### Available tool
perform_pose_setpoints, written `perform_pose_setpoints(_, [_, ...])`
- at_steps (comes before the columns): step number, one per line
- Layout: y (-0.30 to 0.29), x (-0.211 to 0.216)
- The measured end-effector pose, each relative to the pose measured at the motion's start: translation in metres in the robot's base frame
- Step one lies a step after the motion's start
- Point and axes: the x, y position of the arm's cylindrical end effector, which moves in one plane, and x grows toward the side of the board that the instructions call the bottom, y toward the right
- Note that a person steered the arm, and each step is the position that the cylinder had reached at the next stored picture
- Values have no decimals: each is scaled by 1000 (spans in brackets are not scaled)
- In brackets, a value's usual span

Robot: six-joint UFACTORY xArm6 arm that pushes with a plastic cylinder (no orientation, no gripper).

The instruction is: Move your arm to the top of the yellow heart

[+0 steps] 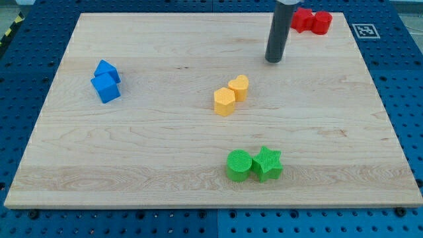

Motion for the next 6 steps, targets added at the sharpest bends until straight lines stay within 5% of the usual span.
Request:
perform_pose_setpoints(3, [-40, -32])
perform_pose_setpoints(6, [-105, 23])
